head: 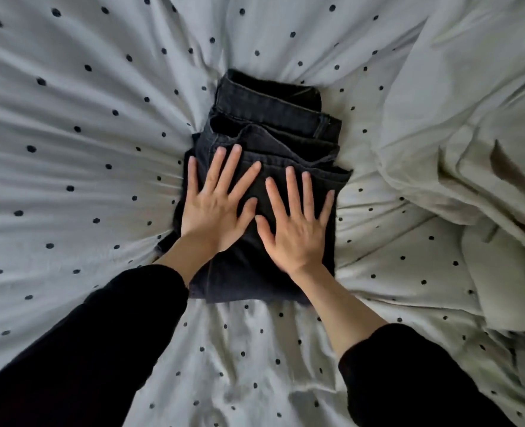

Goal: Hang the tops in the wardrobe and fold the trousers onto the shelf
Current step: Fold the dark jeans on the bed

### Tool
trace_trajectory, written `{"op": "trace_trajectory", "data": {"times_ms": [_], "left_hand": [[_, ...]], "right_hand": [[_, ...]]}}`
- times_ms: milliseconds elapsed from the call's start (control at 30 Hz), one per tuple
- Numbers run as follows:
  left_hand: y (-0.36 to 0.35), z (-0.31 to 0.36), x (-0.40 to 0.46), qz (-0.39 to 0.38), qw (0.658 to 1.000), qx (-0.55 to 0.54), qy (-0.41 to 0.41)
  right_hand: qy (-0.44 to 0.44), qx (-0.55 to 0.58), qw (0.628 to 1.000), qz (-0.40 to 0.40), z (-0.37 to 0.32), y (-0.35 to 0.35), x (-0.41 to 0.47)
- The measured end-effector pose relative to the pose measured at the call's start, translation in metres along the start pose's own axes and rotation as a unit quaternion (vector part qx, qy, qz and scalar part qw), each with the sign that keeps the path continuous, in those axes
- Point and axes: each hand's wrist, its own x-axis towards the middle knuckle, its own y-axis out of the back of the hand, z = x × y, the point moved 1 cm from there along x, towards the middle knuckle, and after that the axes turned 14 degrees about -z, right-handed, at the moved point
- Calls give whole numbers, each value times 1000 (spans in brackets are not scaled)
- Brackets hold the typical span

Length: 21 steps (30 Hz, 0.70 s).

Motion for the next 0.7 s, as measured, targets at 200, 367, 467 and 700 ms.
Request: {"op": "trace_trajectory", "data": {"times_ms": [200, 367, 467, 700], "left_hand": [[20, 3, -6, -45, 999, 22, -8], [67, -3, -12, 37, 993, -99, -56], [94, -15, 2, 40, 967, -249, 31], [121, -32, 43, -240, 945, -180, 127]], "right_hand": [[9, 23, 999, -29, 0, 24, -12], [-14, 82, 995, -55, -5, 41, -63], [-49, 125, 989, -62, 2, 46, -94], [-256, 384, 884, -77, 4, 62, -111]]}}
